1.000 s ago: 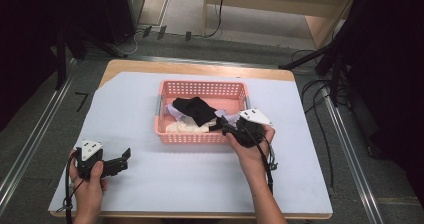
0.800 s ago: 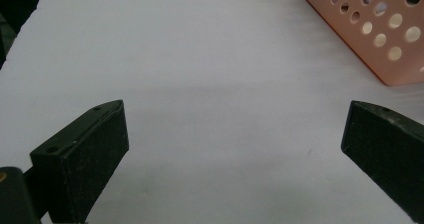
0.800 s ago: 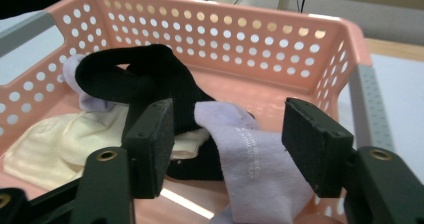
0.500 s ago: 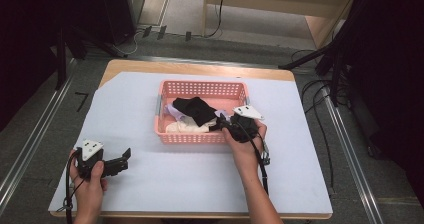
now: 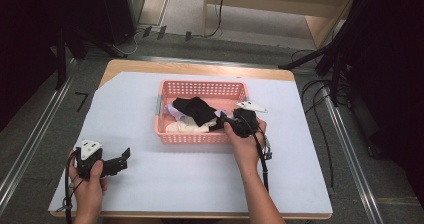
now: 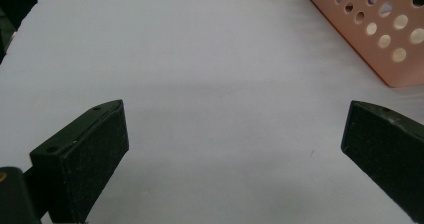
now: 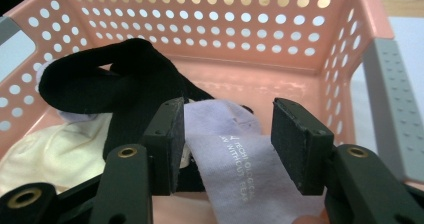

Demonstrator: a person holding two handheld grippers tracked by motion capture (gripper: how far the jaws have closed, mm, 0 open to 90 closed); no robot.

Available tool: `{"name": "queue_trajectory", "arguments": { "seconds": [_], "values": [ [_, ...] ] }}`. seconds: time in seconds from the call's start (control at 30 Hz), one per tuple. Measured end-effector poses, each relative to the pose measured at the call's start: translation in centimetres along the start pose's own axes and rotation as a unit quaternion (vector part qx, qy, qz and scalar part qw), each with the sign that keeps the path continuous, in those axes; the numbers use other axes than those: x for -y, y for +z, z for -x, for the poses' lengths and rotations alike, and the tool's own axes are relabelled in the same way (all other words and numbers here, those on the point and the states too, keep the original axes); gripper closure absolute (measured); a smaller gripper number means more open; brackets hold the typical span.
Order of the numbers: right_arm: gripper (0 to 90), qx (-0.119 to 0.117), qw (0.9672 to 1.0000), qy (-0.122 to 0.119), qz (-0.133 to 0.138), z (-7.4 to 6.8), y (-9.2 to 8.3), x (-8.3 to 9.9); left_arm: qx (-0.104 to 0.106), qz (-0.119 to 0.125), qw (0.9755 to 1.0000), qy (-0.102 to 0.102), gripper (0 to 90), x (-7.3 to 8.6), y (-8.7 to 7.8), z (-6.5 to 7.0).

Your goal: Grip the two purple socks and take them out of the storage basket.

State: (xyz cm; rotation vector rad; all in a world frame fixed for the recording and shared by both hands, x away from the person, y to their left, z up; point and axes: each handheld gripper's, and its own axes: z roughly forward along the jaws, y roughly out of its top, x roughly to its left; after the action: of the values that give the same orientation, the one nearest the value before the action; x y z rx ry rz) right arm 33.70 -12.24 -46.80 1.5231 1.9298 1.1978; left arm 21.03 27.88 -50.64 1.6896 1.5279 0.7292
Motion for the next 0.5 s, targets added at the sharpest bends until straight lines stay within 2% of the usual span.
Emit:
{"name": "queue_trajectory", "arguments": {
  "seconds": [0.1,0.2,0.27,0.3,0.4,0.5],
  "values": [
    [48.6,-0.001,0.9999,0.012,-0.012,0.1,0.3,-0.2,0.001,0.0,1.0,-0.001,0.0,0.0,0.0,0.0],
    [51.3,0.015,0.9996,0.015,-0.021,0.1,0.8,-0.3,0.004,-0.001,1.0,-0.003,0.0,0.0,0.1,-0.1],
    [51.2,0.01,0.9995,0.018,-0.023,0.1,0.9,-0.3,0.004,-0.002,1.0,-0.006,0.0,0.0,0.1,-0.1],
    [49.9,0.002,0.9991,0.027,-0.031,0.1,1.2,-0.4,0.005,-0.002,1.0,-0.007,0.0,0.0,0.1,-0.1],
    [48.5,0.002,0.9989,0.025,-0.04,0.1,1.5,-0.5,0.007,-0.002,0.9999,-0.009,0.0,0.0,0.1,-0.1],
    [46.7,0.014,0.9985,0.019,-0.049,-0.1,1.8,-0.7,0.006,-0.005,0.9999,-0.007,0.0,0.0,0.2,-0.1]
  ]
}}
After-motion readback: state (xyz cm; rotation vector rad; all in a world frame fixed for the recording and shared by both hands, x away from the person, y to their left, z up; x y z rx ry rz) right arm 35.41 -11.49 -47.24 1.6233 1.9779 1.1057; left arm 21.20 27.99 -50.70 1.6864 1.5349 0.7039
